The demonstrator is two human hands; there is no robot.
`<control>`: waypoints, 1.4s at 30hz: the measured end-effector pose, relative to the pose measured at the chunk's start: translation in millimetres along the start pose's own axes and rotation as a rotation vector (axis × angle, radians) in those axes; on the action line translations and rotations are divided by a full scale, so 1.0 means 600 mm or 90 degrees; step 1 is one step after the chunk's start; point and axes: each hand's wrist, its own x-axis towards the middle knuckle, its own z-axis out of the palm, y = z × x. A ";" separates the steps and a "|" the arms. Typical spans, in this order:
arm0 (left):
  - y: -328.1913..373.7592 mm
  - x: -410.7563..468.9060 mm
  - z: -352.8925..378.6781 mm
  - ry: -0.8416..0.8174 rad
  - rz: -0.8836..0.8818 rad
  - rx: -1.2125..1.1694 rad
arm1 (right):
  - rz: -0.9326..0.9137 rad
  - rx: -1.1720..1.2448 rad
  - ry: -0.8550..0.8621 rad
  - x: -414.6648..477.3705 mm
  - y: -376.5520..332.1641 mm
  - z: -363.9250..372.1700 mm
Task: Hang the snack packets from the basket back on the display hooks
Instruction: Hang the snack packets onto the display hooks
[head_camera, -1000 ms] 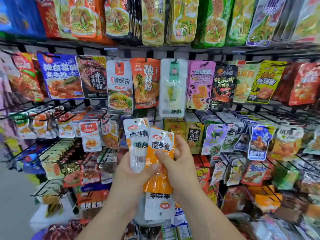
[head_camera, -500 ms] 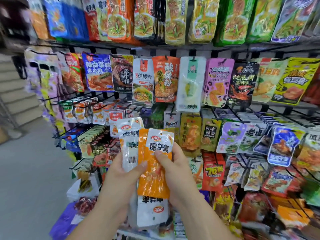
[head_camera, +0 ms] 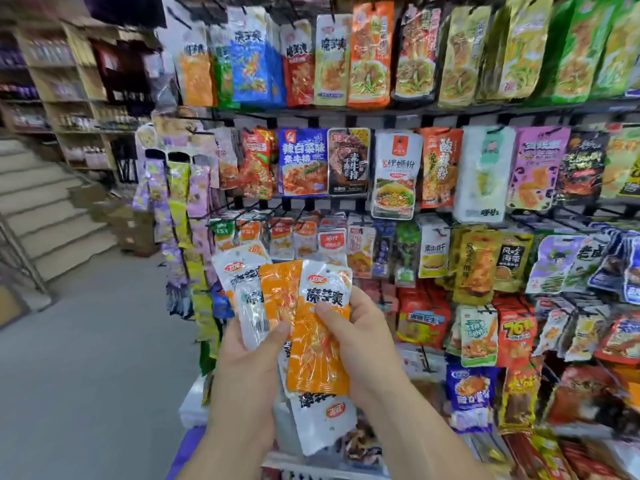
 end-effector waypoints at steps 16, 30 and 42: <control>0.131 0.146 -0.190 -0.001 0.031 -0.024 | -0.063 -0.027 0.009 0.081 0.086 0.264; 0.253 0.417 -0.202 0.005 0.178 -0.040 | -0.123 0.005 -0.063 0.367 0.055 0.405; 0.312 0.630 -0.241 -0.098 0.212 -0.058 | -0.256 -0.162 -0.015 0.500 0.010 0.476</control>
